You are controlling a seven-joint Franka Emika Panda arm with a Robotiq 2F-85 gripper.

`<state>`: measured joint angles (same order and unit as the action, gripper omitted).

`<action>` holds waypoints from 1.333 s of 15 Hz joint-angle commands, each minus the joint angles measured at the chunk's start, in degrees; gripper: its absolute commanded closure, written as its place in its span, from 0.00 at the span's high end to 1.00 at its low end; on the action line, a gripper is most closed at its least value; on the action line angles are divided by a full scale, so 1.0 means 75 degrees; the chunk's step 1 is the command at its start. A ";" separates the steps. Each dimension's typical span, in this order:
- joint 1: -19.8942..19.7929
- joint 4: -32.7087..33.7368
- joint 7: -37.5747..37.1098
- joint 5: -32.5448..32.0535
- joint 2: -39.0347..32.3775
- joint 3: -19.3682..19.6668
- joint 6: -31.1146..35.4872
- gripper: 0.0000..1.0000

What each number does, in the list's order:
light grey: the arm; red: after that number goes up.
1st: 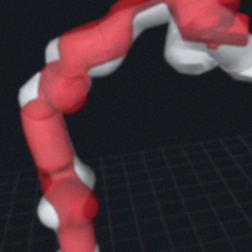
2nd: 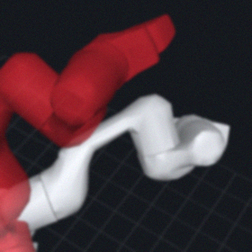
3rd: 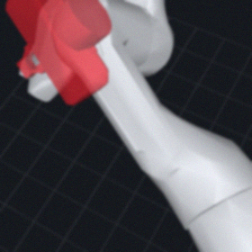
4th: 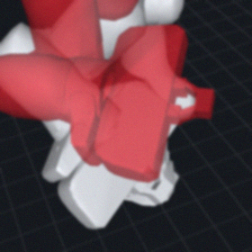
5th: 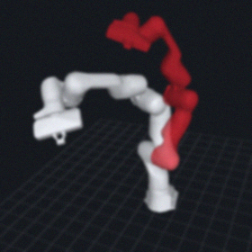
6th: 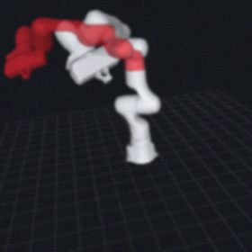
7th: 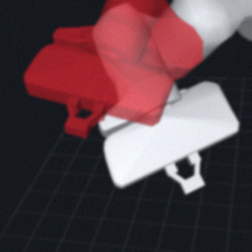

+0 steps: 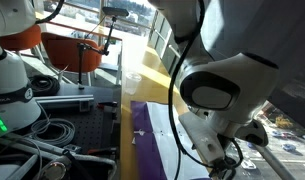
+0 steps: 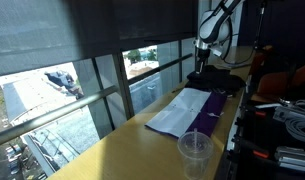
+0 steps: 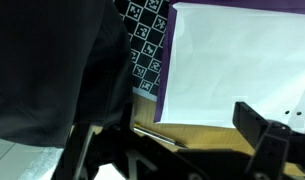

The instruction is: Close the purple folder.

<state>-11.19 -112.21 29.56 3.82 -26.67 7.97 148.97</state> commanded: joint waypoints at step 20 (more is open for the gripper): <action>-0.0738 0.3253 -0.1751 -0.0231 -0.2728 -0.0615 -0.2440 1.00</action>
<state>-14.99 -91.56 16.17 0.62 -45.20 4.85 134.14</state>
